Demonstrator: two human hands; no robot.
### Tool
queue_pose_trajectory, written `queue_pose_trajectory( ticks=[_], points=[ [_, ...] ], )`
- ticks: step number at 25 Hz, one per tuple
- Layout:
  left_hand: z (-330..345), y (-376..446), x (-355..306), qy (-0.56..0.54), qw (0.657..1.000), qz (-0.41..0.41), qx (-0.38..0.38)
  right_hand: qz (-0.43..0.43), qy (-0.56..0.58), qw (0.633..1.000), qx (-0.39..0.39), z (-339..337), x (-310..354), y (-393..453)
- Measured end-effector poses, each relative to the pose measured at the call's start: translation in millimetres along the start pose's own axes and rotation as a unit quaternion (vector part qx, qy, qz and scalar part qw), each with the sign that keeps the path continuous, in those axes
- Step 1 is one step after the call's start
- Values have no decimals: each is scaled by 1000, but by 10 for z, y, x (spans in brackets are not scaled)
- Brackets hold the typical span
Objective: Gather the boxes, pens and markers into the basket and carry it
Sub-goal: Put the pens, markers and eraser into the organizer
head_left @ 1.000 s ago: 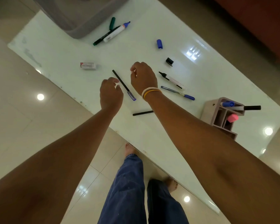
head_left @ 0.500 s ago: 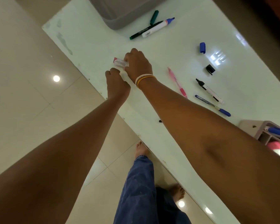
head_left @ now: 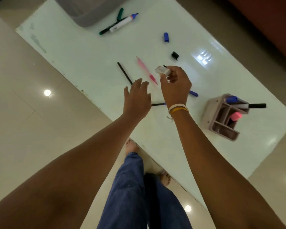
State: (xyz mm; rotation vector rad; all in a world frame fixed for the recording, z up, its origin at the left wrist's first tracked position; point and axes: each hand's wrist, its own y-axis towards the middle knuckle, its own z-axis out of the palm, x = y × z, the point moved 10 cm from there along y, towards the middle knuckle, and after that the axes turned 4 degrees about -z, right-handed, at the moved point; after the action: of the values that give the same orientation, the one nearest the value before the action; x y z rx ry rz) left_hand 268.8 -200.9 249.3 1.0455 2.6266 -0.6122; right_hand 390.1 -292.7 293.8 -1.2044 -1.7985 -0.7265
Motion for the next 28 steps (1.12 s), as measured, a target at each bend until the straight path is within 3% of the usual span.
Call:
queue_pose_trajectory(
  ticks=[3,5,8,11,14,17,21,25,28],
  points=[
    [327,-403,-678,-8,997,64,34,31,26,996,-75,-906,-255,-300],
    [524,-659,-1100,-78,990,100,54,41,38,991,-122,-1475,-419,-521],
    [857,-912,-1515,-259,955,58,133,28,19,982,-188,-2184,-615,-805],
    [1100,-954,-1764,-323,933,-3,161,30,18,972,-234,-2687,-886,-930],
    [1301,-916,-1806,-287,939,-24,186,47,-15,981,-189,-2823,-1119,-826],
    [1471,-948,-1765,-264,940,-28,214,57,-88,992,-76,-2682,-1250,-593],
    [1467,-960,-1778,-277,938,-23,205,66,-217,973,51,-2406,-1333,-381],
    [1455,-955,-1764,-251,941,-8,229,91,-214,970,70,-2375,-1327,-321],
    [1420,-924,-1666,-238,941,-16,239,95,-202,974,31,-2388,-1266,-337]
  ],
)
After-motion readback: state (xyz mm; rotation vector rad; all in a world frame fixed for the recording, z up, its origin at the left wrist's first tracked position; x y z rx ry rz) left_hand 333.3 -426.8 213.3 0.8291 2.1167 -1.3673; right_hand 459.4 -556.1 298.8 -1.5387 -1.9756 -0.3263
